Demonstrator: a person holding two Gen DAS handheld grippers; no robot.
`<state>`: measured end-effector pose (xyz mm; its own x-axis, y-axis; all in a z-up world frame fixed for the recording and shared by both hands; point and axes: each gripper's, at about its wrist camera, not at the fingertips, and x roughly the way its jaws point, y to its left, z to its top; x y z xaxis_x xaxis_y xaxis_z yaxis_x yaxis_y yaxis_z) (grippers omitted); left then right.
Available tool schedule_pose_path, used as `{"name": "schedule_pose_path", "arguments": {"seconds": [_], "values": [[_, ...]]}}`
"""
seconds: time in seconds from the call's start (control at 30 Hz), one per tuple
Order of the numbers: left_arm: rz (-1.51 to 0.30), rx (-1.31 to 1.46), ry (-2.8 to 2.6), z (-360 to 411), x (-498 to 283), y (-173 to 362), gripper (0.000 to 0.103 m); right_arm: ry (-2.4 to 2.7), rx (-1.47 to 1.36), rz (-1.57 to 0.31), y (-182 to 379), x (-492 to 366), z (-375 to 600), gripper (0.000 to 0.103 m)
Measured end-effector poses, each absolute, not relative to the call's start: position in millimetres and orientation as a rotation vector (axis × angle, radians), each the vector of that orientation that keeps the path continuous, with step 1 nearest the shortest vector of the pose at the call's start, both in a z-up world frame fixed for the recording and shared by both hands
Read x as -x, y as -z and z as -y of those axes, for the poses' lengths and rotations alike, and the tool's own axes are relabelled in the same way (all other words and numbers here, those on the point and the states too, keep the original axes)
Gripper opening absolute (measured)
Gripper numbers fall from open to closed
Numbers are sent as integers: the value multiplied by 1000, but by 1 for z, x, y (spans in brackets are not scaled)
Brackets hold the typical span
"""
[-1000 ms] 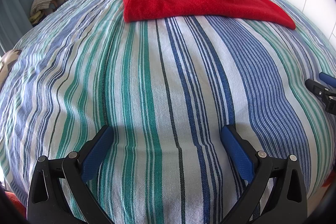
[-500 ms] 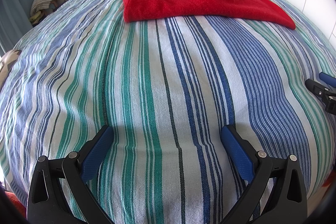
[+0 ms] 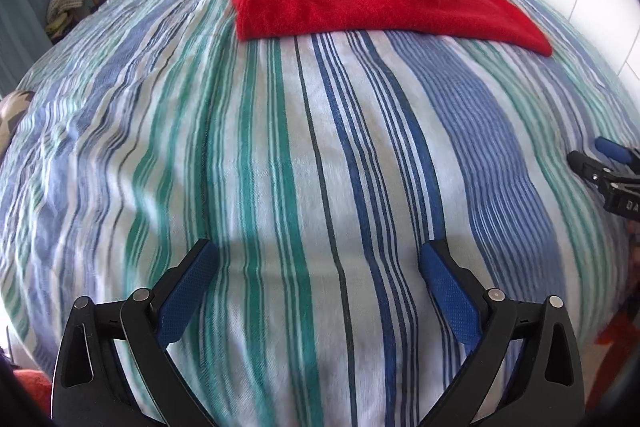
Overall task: Fold small clothes
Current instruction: 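Grasp an edge of the folded red sweater with the right gripper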
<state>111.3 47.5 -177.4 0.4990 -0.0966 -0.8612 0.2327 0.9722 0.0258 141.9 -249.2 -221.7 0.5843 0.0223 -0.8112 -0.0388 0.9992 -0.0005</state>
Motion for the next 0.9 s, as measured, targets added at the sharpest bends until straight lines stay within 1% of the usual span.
{"name": "schedule_pose_path", "arguments": {"seconds": [0.07,0.1,0.2,0.27,0.4,0.53,0.57,0.6,0.63,0.67,0.7,0.8,0.9], "values": [[-987,-117,205,-60,-101,164,101,-117,-27,-998,205,-154,262,97],[-968,-98,207,-65,-97,160,101,-150,-72,-984,195,-161,272,94],[-939,-12,205,-83,-96,154,101,-110,-176,-896,152,-198,315,94],[-923,47,192,-90,-101,152,101,-107,-265,-878,137,-235,341,95],[-905,138,180,-97,-110,153,101,-171,-431,-900,139,-303,369,94],[-943,122,161,-96,-111,166,101,-161,-549,-935,171,-352,374,85],[-956,117,157,-96,-110,170,101,-170,-583,-988,187,-363,372,81],[-965,116,155,-96,-110,172,101,-157,-578,-1039,200,-369,366,58],[-969,114,155,-97,-110,173,101,-125,-545,-1058,202,-372,358,30],[-969,112,155,-97,-110,173,101,-94,-519,-1044,200,-372,357,17],[-967,113,157,-97,-110,172,101,-65,-518,-1011,193,-370,357,10],[-972,136,170,-100,-112,171,101,-65,-528,-933,154,-369,344,9],[-982,174,185,-103,-116,170,101,-167,-449,-895,103,-377,294,9]]}}
